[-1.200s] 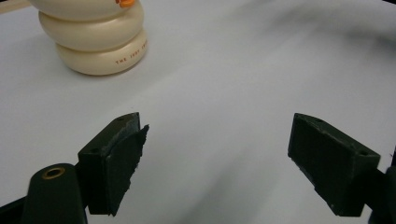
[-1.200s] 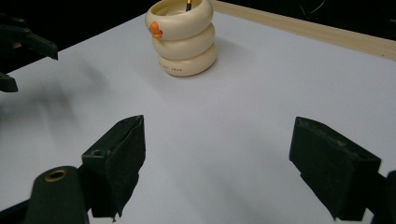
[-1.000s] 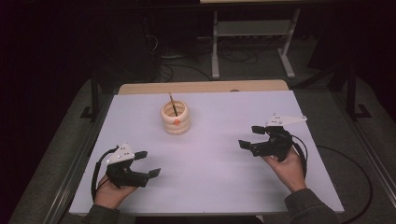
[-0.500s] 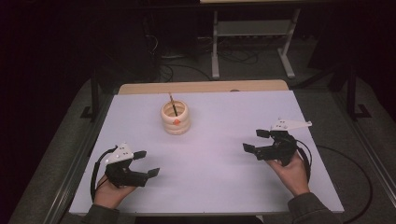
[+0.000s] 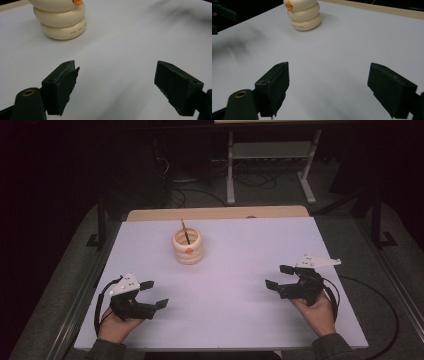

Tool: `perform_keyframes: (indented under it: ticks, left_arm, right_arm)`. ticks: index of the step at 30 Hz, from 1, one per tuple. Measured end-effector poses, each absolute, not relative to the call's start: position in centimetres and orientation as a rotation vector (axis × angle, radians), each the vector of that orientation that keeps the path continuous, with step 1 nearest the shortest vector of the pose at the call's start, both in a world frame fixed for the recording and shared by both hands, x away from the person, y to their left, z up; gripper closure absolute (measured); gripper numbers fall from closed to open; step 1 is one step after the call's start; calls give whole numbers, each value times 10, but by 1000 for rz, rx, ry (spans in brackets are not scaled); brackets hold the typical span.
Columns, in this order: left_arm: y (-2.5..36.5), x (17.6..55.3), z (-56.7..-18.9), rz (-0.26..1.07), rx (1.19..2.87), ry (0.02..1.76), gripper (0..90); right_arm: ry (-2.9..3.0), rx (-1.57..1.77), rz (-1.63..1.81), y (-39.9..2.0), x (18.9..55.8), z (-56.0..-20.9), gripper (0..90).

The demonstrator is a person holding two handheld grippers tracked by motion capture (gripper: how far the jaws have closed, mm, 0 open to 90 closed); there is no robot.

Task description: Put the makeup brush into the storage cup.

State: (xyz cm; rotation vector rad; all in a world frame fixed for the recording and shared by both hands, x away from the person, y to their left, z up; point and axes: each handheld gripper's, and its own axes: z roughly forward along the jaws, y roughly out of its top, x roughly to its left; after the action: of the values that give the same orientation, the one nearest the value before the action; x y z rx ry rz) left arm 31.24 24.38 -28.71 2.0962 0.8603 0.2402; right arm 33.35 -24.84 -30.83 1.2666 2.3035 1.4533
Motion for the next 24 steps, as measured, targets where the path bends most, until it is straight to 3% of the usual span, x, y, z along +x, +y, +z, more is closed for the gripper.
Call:
perform_keyframes:
  ticks: [24]
  left_arm:
    - [251,314,-289,299,2091,880,171]
  right_arm:
    - [2250,1345,1463,-270,304,-328,156]
